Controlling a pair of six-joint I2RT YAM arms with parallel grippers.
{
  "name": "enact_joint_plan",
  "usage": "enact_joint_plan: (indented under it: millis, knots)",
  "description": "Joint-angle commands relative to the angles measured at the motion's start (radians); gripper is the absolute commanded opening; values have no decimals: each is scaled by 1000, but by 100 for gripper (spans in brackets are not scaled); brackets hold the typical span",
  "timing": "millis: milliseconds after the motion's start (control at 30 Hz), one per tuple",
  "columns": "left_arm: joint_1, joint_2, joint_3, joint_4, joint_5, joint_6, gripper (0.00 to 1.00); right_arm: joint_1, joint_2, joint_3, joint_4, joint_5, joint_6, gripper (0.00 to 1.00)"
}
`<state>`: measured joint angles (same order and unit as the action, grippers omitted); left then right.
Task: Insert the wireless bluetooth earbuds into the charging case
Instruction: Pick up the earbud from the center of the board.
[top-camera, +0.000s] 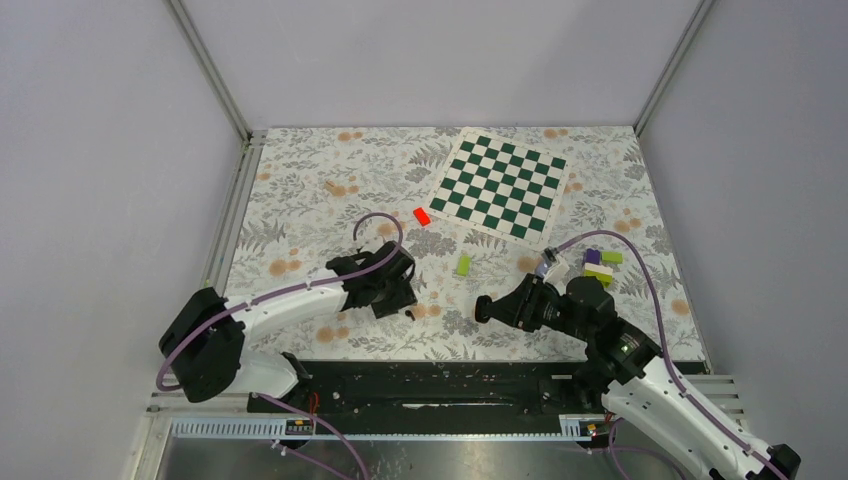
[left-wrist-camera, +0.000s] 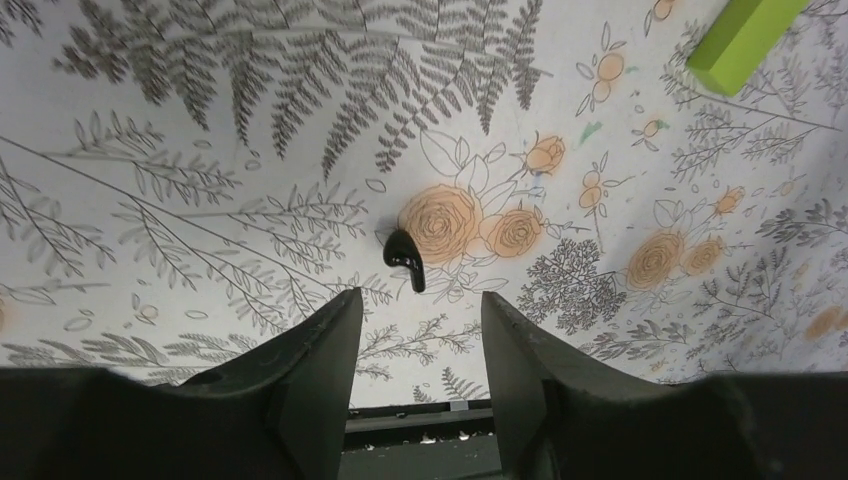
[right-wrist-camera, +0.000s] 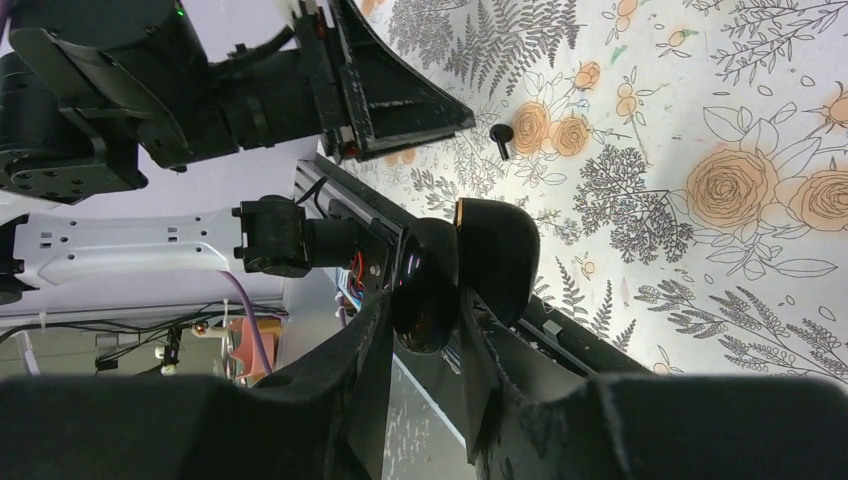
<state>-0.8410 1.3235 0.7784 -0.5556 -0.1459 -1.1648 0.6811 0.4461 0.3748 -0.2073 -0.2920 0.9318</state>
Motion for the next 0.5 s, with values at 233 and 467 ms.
enact_joint_plan:
  millis: [233, 467]
  knots:
    - [-47, 150, 128, -79, -4, -178, 41, -3, 27, 53, -13, -35, 31, 0]
    - [-48, 174, 125, -100, -16, -225, 34, -4, 25, 56, -28, -54, 30, 0]
